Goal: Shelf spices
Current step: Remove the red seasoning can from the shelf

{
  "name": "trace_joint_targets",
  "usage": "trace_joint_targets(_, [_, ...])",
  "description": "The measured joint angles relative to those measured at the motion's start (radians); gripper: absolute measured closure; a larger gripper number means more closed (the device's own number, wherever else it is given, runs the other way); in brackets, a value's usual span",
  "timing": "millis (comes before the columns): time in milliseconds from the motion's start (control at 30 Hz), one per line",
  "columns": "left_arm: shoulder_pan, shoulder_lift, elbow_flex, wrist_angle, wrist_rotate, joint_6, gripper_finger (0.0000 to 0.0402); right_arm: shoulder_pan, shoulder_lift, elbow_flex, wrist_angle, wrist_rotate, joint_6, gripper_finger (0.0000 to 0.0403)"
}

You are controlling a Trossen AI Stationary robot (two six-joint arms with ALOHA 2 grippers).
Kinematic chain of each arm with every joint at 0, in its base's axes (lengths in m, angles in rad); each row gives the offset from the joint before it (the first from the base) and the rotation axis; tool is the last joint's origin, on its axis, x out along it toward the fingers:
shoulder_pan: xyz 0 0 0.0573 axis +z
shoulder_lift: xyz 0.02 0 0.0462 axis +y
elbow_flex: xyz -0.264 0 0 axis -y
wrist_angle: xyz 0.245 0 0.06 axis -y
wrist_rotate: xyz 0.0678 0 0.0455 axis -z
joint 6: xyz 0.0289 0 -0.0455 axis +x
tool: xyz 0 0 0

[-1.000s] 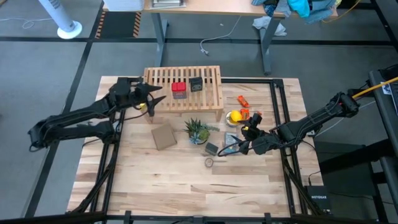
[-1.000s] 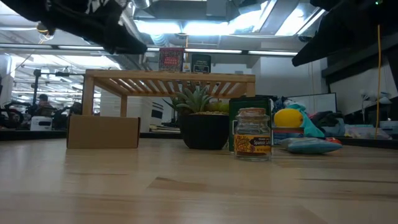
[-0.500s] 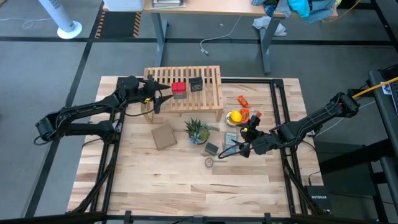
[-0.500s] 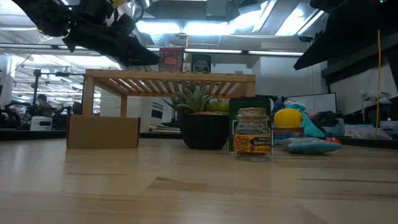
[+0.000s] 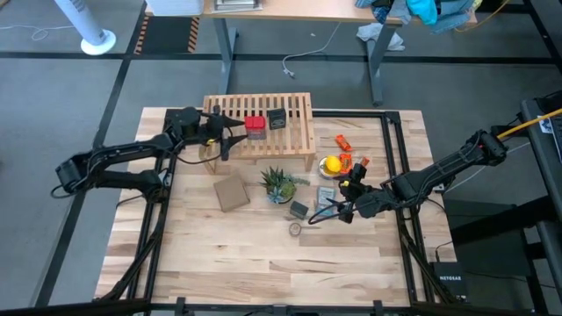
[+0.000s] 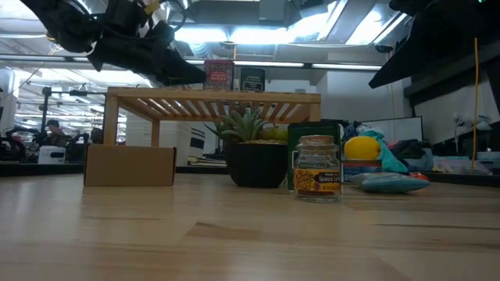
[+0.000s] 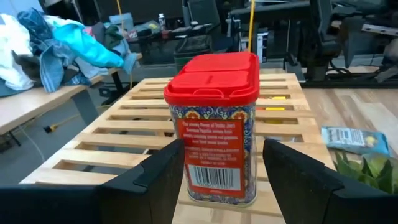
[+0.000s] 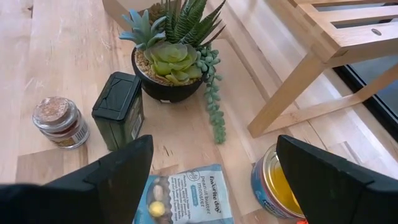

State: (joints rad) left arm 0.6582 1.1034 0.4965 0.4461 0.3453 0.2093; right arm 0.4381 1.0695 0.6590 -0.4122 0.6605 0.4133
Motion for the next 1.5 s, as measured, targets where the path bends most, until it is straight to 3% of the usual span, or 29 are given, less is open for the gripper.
trace_joint_targets(333, [-0.001, 0.064, 0.000, 0.015, 0.012, 0.066, 0.0190, 0.000, 0.000, 0.000, 0.000, 0.000, 0.000, 0.0056])
trace_joint_targets(933, [-0.004, 0.061, 0.000, 0.070, 0.011, 0.078, 0.0190, 0.000, 0.000, 0.000, -0.001, 0.000, 0.000, 0.0056])
trace_joint_targets(1500, [0.007, 0.060, 0.000, 0.158, 0.011, 0.012, 0.0181, 0.000, 0.000, 0.000, -0.001, 0.000, 0.000, 0.0056])
